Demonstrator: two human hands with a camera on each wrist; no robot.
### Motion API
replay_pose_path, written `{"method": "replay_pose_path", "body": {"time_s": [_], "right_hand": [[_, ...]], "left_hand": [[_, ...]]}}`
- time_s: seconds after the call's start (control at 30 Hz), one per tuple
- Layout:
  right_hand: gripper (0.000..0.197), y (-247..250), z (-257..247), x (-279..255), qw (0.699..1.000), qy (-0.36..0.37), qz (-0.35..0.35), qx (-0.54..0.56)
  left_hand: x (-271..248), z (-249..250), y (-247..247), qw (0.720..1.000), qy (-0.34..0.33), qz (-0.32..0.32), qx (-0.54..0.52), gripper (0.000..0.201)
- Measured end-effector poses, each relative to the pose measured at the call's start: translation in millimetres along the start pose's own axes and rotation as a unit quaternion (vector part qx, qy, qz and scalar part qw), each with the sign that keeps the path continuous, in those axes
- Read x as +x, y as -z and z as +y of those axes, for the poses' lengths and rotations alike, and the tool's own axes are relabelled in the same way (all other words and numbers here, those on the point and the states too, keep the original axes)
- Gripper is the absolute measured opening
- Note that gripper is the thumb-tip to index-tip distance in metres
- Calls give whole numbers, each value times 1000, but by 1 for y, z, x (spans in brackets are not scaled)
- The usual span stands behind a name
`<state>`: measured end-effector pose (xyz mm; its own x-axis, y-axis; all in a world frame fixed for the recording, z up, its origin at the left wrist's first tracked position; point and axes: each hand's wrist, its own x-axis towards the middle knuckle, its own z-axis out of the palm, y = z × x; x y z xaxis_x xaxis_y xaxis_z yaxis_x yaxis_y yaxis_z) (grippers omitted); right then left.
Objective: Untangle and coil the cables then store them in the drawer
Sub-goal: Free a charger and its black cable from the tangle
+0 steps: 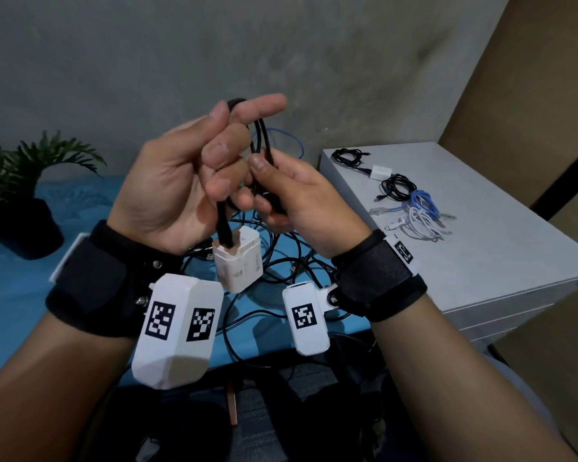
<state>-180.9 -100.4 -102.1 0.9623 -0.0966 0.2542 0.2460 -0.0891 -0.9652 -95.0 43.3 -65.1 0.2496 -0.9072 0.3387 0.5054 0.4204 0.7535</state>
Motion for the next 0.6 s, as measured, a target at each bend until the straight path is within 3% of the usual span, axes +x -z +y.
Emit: {"method": "replay_pose_path", "body": {"time_s": [0.1, 0.2, 0.33, 0.5, 0.53, 0.6], "right_hand": [[34, 6, 5, 0, 999, -3, 24, -33], [32, 9, 13, 1, 980, 18, 48, -192], [25, 2, 10, -1, 942, 16, 7, -336], [21, -6, 0, -3, 908, 12, -31, -418], [22, -7, -3, -3, 908, 14, -33, -418], [21, -6, -8, -4, 920, 36, -21, -390]], "left_hand": [[3, -5, -1, 997, -27, 40, 58, 52], [5, 0, -2, 980, -96, 104, 143, 47], [8, -4, -1, 926, -159, 196, 280, 45], [8, -21, 4, 813, -143, 215, 522, 48], [9, -21, 7, 773, -133, 223, 580, 48], [11, -17, 12, 663, -108, 216, 709, 45]]}}
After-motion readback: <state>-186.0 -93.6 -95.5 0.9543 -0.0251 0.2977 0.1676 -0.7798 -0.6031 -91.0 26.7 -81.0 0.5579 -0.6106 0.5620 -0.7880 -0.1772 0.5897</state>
